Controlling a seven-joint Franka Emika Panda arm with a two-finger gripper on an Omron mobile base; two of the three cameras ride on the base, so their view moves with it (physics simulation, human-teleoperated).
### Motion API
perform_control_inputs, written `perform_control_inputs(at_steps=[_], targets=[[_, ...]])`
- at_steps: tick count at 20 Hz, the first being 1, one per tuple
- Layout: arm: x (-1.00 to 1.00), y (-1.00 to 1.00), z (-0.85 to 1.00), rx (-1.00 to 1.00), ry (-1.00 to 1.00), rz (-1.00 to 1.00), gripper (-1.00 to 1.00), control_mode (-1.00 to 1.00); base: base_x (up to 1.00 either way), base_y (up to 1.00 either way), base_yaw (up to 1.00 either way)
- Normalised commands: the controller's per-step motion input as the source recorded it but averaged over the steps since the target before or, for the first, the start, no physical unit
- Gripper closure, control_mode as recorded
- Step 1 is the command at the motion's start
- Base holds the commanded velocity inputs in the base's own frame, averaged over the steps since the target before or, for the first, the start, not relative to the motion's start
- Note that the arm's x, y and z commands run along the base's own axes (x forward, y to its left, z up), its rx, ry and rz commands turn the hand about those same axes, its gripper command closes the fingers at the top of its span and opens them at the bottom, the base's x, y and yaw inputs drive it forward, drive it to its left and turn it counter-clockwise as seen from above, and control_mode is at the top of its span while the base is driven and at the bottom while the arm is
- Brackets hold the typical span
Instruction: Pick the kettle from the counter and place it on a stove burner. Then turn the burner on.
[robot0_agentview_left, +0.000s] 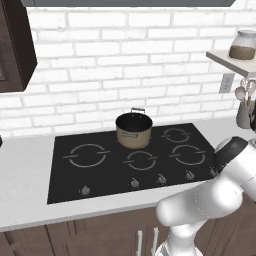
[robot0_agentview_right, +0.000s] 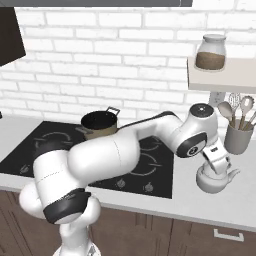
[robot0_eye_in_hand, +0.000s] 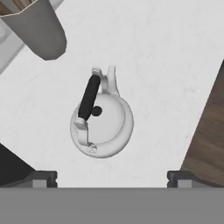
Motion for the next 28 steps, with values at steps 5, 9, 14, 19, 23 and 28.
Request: perform_control_inputs(at_steps=[5,9,14,19,23,28], targets=[[0.26,-0.21,-0.07,0.00,0.09,0.00,-1.00,-1.00,0.00,0.00,0.00],[0.26,-0.20,-0.25,0.00,0.09,0.00,-1.00,-1.00,0.00,0.00,0.00],[0.25,-0.22,-0.12,0.02,0.06,0.00,-1.00,-1.00,0.00,0.00,0.00],[0.19,-0.14,-0.14,0.05,0.05,0.00,-1.00,-1.00,0.00,0.00,0.00],[0.13,-0.01,-0.26,0.05,0.06,0.00,-1.00,-1.00,0.00,0.00,0.00],[0.18,0.00,-0.29,0.01,0.04,0.00,-1.00,-1.00,0.00,0.00,0.00]])
